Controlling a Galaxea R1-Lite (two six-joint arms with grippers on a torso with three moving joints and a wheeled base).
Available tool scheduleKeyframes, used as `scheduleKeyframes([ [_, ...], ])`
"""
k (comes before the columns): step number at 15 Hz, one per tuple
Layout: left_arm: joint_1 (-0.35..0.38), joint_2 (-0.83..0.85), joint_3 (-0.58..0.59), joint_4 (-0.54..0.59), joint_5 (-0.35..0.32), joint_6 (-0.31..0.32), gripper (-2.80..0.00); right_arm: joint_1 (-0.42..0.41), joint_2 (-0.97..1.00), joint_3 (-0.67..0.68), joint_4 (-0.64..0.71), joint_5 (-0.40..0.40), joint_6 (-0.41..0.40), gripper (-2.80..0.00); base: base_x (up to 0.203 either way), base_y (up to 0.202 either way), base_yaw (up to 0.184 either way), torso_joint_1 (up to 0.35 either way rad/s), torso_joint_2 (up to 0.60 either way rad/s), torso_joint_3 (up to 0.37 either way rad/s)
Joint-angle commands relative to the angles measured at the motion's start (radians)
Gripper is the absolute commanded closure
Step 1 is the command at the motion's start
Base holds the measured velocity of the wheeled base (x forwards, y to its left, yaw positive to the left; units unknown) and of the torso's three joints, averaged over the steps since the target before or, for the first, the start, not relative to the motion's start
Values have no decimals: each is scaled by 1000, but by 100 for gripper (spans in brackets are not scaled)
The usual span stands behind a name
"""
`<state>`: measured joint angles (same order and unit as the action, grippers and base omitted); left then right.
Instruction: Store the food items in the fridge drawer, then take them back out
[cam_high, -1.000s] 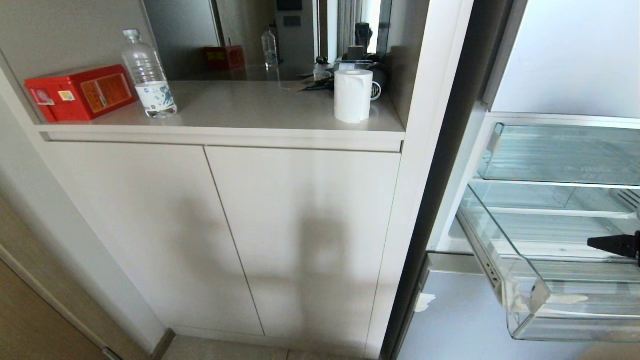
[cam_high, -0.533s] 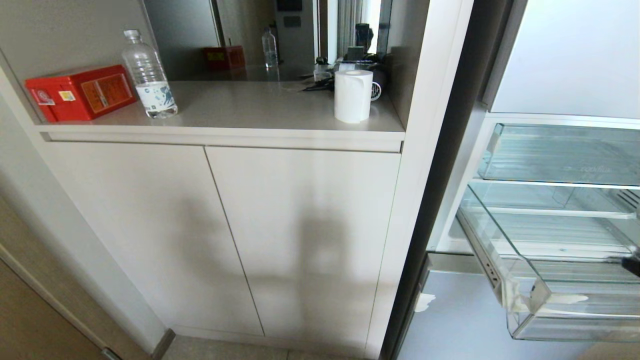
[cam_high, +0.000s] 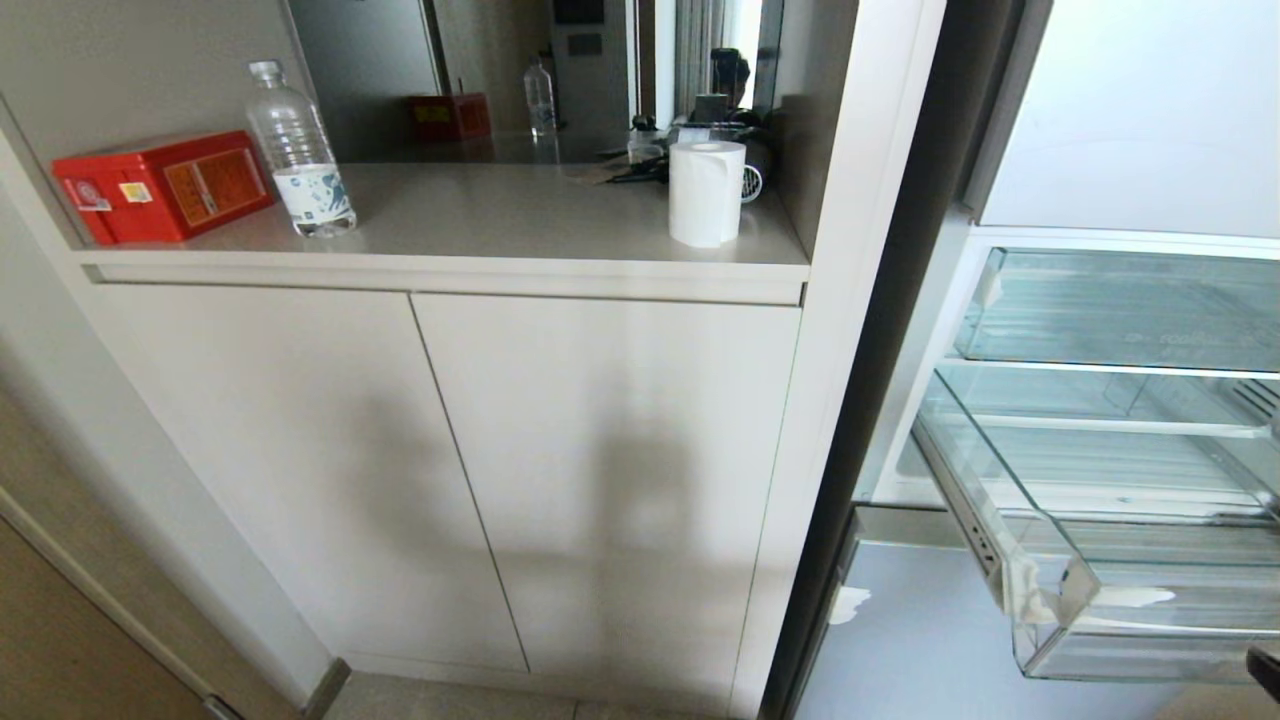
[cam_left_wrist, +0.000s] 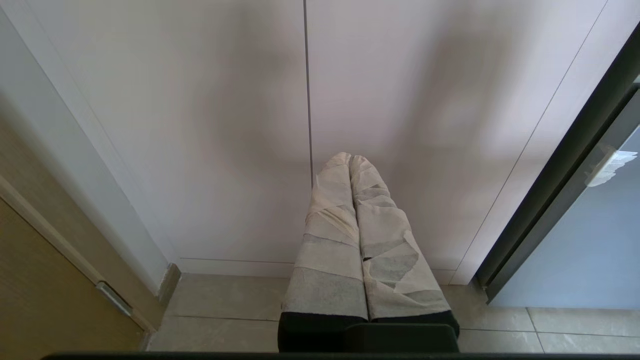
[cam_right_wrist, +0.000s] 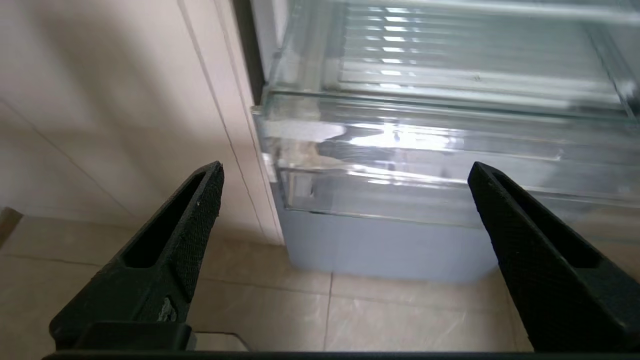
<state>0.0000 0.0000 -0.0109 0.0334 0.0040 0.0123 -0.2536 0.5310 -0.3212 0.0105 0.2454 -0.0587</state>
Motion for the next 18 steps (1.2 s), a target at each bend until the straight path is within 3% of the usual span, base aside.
scheduleKeyframes([
  [1,0,2,0,0,1,0,0,98,-125,101,-52,-48,-20,-280,0,0,0,0,0,0],
  [2,0,2,0,0,1,0,0,106,-162,147,-77,-60,-27,-280,0,0,0,0,0,0],
  [3,0,2,0,0,1,0,0,109,-206,186,-95,-66,-38,-34,0,0,0,0,0,0],
  [4,0,1,0,0,1,0,0,112,-241,229,-107,-72,-65,0,0,0,0,0,0,0],
  [8,0,2,0,0,1,0,0,114,-252,323,-199,-102,-93,0,0,0,0,0,0,0],
  [11,0,2,0,0,1,0,0,116,-252,322,-137,-104,-94,0,0,0,0,0,0,0],
  [18,0,0,0,0,1,0,0,230,-377,321,-17,-176,-101,0,0,0,0,0,0,0],
])
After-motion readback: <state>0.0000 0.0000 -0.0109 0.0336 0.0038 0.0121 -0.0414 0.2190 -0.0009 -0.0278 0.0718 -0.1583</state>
